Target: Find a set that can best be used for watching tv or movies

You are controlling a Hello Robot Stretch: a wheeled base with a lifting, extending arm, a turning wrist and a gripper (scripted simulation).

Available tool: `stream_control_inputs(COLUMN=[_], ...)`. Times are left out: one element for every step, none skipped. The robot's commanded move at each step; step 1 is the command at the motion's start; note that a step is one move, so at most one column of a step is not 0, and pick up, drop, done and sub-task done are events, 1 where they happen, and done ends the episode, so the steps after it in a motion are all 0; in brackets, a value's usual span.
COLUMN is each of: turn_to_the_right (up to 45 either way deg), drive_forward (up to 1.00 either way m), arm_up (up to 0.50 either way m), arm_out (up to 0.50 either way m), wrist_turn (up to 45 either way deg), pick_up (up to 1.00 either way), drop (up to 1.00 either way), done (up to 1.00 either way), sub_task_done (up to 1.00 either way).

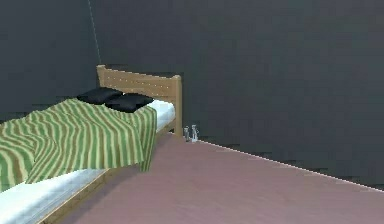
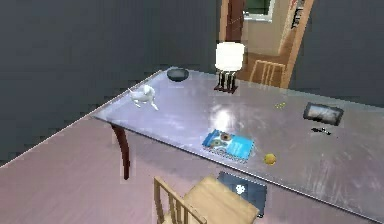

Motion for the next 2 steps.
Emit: stream_control_inputs(turn_to_the_right=[33.0,0.0], drive_forward=[0.0,1.0], arm_up=[0.0,0.0], arm_out=[0.0,0.0], wrist_turn=[0.0,0.0], pick_up=[0.0,0.0], drop=[0.0,0.0], done=[0.0,0.0], sub_task_done=[0.0,0.0])
